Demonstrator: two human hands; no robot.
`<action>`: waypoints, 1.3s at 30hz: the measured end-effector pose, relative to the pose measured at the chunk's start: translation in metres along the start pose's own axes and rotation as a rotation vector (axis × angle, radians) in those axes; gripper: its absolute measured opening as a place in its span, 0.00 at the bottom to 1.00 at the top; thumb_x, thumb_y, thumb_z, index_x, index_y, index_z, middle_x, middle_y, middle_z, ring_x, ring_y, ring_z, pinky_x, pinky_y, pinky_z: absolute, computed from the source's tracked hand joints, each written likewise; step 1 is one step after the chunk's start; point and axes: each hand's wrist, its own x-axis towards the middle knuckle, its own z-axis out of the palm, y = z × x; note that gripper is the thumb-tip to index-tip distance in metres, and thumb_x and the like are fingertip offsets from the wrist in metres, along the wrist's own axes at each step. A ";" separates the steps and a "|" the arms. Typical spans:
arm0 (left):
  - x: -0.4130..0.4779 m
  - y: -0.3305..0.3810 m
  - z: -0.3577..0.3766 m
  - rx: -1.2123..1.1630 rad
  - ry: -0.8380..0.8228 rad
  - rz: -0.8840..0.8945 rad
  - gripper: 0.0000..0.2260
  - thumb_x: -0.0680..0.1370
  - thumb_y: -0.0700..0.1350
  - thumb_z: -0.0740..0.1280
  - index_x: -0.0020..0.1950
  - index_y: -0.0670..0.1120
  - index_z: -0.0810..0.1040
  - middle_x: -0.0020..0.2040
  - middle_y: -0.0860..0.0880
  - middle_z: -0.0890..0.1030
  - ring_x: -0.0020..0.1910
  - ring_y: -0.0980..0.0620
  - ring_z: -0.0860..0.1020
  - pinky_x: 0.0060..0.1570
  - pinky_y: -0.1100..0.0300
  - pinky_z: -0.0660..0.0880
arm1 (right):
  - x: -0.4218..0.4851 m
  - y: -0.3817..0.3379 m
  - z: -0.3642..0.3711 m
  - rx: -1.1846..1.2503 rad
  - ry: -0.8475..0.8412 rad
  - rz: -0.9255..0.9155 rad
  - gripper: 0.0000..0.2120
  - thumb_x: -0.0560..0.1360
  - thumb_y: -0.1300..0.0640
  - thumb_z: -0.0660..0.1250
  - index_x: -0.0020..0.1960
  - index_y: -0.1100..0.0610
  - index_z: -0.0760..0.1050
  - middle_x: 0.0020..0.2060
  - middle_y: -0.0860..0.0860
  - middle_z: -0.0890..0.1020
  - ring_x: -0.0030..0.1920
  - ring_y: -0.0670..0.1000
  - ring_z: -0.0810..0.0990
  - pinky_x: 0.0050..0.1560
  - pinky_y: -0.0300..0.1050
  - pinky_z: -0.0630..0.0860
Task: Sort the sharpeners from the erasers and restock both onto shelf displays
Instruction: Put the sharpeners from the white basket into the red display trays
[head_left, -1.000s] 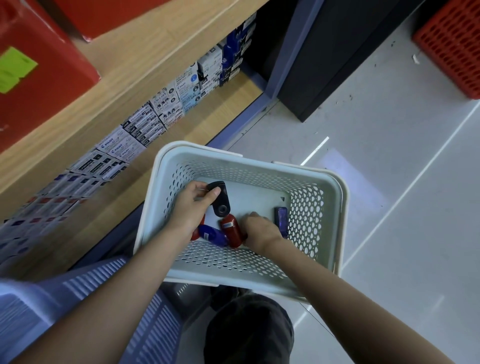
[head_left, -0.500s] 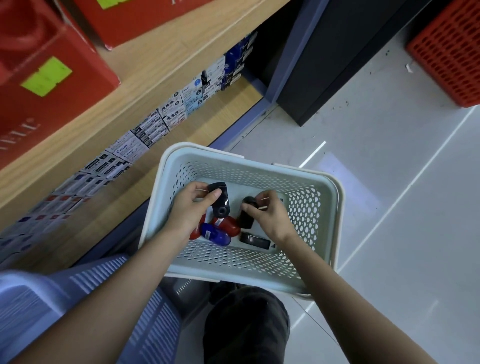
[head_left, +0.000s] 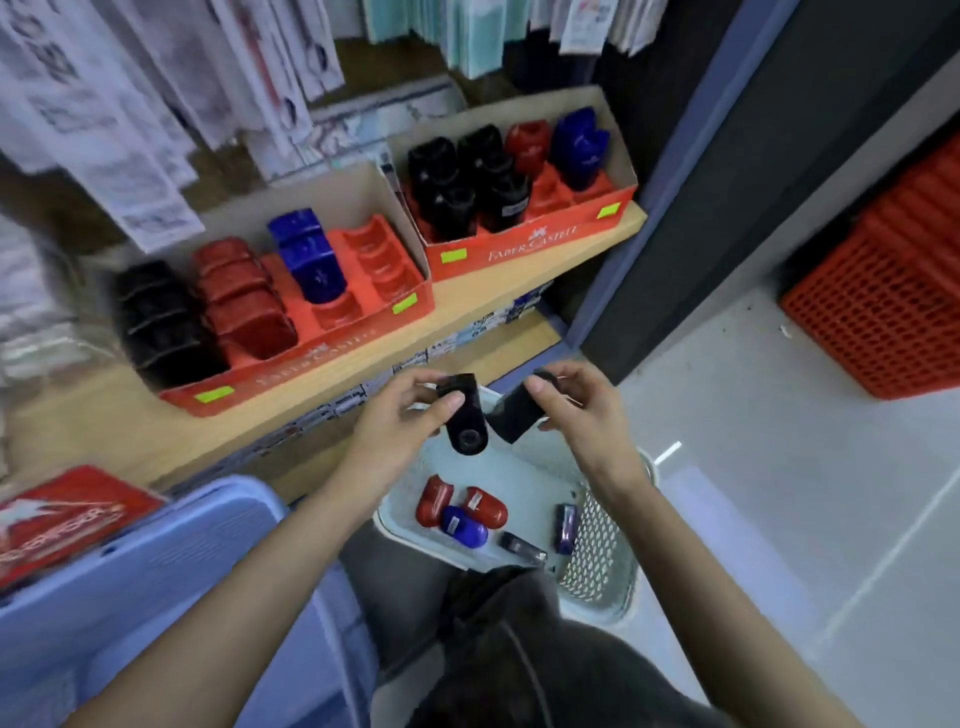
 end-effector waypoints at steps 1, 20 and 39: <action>-0.006 0.010 -0.006 0.003 0.018 0.042 0.06 0.76 0.41 0.68 0.51 0.49 0.76 0.51 0.44 0.81 0.50 0.49 0.79 0.48 0.61 0.76 | -0.001 -0.016 0.002 -0.011 -0.027 -0.035 0.06 0.74 0.55 0.70 0.48 0.55 0.75 0.43 0.52 0.81 0.42 0.47 0.80 0.39 0.41 0.77; -0.061 0.072 -0.084 -0.012 0.307 0.267 0.07 0.78 0.42 0.64 0.52 0.54 0.74 0.47 0.50 0.78 0.50 0.52 0.77 0.50 0.62 0.75 | 0.031 -0.157 0.076 -0.325 -0.401 -0.076 0.15 0.76 0.61 0.63 0.57 0.58 0.60 0.43 0.53 0.73 0.40 0.50 0.74 0.41 0.50 0.75; -0.066 0.064 -0.085 -0.014 0.308 0.242 0.13 0.71 0.54 0.65 0.55 0.55 0.76 0.50 0.56 0.80 0.53 0.60 0.76 0.58 0.57 0.73 | 0.076 -0.150 0.111 -1.117 -0.234 -0.749 0.27 0.74 0.73 0.61 0.70 0.58 0.63 0.62 0.59 0.73 0.64 0.59 0.69 0.61 0.50 0.69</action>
